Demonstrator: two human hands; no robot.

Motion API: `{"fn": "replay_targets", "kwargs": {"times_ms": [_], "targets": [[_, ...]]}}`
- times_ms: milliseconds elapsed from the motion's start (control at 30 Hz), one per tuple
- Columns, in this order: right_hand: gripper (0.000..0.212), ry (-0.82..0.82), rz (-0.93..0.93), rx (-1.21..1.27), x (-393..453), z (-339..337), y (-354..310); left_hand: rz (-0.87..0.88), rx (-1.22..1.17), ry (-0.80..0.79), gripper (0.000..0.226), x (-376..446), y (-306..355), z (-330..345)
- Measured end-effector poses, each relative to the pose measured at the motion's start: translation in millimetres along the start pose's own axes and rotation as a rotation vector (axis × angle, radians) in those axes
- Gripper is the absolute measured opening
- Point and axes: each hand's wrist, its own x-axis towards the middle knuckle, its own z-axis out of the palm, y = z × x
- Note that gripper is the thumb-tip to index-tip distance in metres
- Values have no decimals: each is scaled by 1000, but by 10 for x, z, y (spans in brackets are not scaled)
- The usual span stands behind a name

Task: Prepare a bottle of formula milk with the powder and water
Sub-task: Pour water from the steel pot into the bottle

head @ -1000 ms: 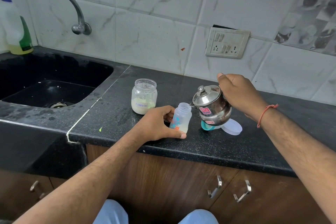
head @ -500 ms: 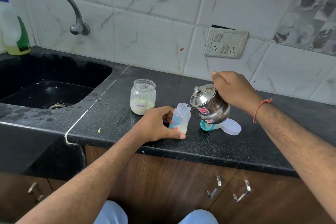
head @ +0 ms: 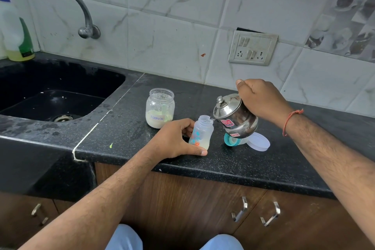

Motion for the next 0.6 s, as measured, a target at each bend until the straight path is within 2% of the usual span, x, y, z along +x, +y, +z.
{"fn": "replay_targets", "kwargs": {"times_ms": [600], "targets": [[56, -4, -42, -61, 27, -22, -33, -9, 1, -7, 61, 1, 9, -4]]}}
